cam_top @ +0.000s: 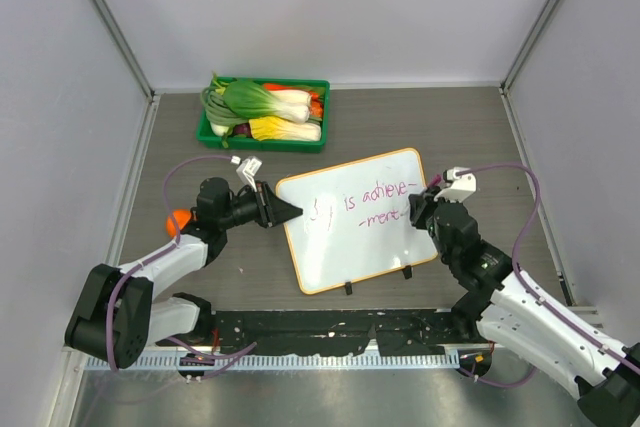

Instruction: Write a sentence on the whiteboard

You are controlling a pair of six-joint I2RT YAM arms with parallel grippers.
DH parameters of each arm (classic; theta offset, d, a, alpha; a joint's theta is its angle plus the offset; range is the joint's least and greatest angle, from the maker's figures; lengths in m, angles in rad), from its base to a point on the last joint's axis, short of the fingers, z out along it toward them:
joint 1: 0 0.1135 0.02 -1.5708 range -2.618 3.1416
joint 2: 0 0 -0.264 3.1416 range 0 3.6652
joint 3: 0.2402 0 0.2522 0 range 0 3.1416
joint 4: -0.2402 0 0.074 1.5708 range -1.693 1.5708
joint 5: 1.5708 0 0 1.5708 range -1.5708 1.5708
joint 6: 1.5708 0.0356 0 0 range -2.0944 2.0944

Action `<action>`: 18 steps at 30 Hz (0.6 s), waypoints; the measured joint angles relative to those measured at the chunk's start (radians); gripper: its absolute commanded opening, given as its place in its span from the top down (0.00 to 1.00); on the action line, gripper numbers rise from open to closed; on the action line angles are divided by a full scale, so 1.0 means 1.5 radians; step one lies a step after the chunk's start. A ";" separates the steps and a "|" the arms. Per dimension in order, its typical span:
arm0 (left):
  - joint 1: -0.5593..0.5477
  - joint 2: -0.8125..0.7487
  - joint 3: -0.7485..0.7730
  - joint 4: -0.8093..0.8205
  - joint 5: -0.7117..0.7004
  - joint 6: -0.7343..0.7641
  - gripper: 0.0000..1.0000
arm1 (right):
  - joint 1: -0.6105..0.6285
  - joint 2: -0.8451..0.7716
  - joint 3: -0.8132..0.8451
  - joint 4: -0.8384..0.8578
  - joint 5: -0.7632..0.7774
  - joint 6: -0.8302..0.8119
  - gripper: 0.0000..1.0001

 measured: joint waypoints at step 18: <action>0.000 -0.002 0.000 0.000 0.000 0.000 0.78 | -0.001 -0.118 0.008 -0.024 -0.015 0.000 0.99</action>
